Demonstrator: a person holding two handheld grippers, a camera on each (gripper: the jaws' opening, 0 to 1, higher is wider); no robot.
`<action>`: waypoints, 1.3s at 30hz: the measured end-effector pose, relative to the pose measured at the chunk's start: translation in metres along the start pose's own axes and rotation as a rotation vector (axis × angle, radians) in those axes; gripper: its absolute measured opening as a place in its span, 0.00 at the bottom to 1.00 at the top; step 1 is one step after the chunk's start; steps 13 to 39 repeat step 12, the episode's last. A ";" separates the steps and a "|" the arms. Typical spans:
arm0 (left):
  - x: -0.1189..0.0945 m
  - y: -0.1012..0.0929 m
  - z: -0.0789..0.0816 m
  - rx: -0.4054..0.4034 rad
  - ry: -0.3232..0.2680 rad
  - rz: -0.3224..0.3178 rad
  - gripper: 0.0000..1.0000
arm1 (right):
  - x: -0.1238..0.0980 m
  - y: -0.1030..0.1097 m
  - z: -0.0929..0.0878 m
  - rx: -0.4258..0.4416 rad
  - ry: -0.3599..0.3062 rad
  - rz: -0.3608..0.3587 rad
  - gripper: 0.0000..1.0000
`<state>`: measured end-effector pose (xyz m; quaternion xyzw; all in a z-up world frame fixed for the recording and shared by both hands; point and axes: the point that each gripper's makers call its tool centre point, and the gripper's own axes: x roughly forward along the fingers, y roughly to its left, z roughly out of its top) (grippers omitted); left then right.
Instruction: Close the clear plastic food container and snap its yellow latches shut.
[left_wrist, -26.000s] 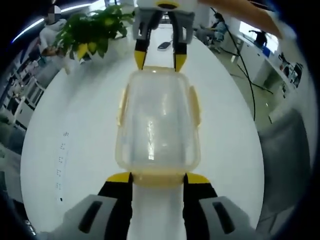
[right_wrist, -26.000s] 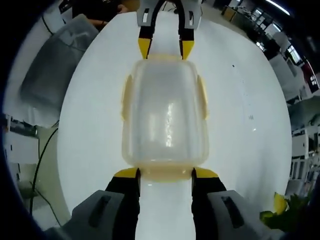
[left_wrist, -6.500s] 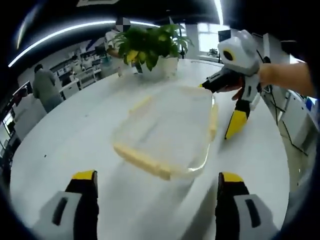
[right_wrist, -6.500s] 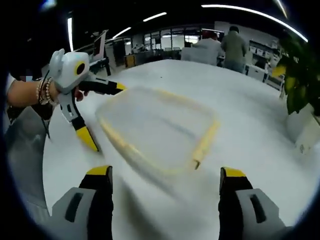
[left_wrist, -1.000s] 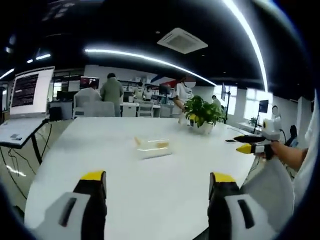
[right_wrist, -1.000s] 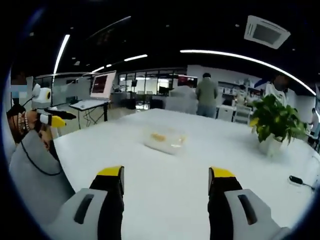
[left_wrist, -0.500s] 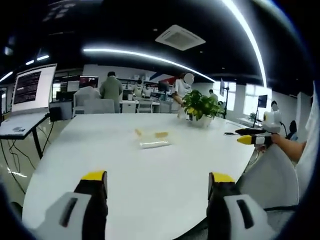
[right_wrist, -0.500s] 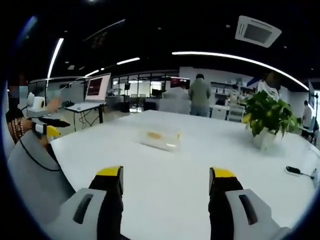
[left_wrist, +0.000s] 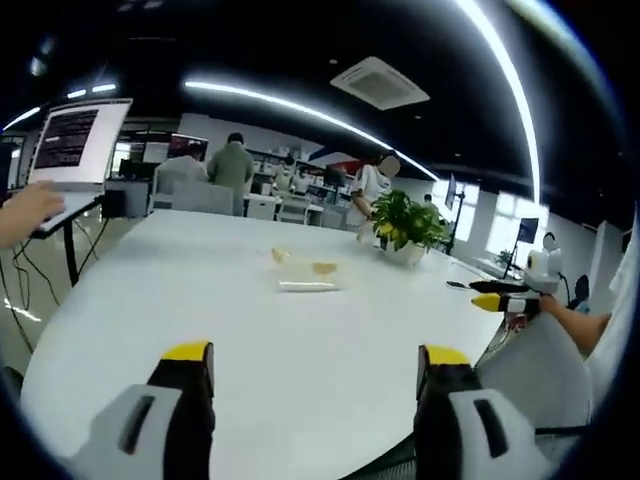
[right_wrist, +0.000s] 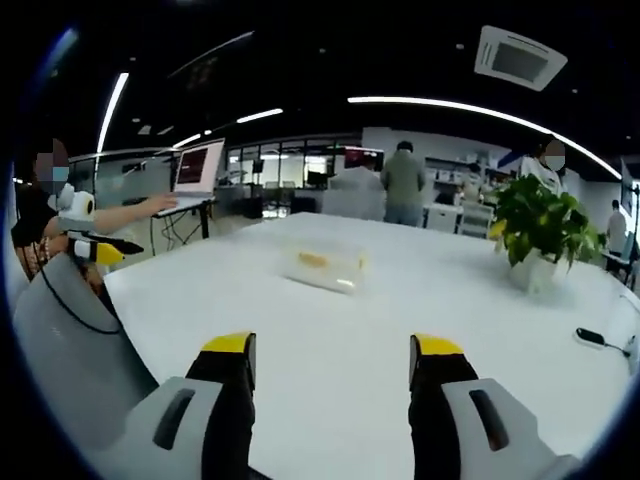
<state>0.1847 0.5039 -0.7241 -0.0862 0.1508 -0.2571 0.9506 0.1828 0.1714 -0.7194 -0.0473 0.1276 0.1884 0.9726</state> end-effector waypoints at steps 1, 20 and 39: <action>0.000 0.000 0.001 -0.020 -0.011 -0.007 0.80 | 0.000 0.000 0.000 0.002 -0.001 0.000 0.59; 0.001 -0.004 0.000 -0.044 -0.019 -0.042 0.78 | -0.001 -0.006 -0.004 0.036 0.009 -0.021 0.58; 0.001 -0.004 0.000 -0.044 -0.019 -0.042 0.78 | -0.001 -0.006 -0.004 0.036 0.009 -0.021 0.58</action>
